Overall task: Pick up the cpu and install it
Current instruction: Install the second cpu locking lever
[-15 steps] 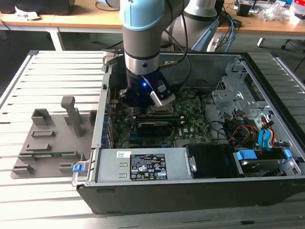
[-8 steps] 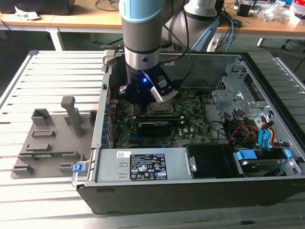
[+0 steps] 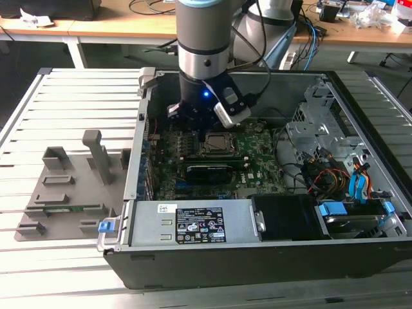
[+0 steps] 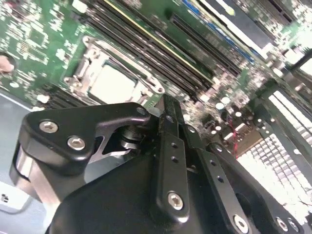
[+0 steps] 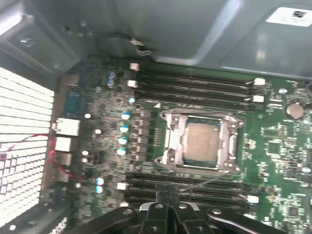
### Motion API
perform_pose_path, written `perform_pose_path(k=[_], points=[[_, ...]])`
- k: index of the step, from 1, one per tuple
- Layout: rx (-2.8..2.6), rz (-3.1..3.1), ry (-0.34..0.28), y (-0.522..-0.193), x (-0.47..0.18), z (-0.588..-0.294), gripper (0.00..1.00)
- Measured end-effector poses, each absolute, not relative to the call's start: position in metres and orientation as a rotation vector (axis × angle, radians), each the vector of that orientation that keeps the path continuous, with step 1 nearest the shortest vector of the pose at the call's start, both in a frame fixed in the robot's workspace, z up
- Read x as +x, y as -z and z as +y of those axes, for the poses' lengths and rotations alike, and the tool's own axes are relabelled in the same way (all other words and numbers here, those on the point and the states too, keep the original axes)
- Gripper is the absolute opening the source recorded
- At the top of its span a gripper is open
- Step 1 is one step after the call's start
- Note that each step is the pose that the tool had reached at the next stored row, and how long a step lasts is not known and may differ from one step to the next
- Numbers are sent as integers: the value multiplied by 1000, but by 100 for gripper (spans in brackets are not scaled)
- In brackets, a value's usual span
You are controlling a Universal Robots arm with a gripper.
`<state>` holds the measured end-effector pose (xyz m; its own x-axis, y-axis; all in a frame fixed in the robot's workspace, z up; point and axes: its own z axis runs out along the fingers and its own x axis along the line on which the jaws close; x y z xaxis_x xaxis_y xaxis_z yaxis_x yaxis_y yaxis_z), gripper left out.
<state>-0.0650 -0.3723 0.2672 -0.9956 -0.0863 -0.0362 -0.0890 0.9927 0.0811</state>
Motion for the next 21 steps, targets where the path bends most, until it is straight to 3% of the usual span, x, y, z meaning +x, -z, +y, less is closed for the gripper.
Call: perform_pose_path(k=[9,21], points=[[-136,3116,-130,-264,-41,-378,11],[-136,3122,-154,-226,-57,-380,11]])
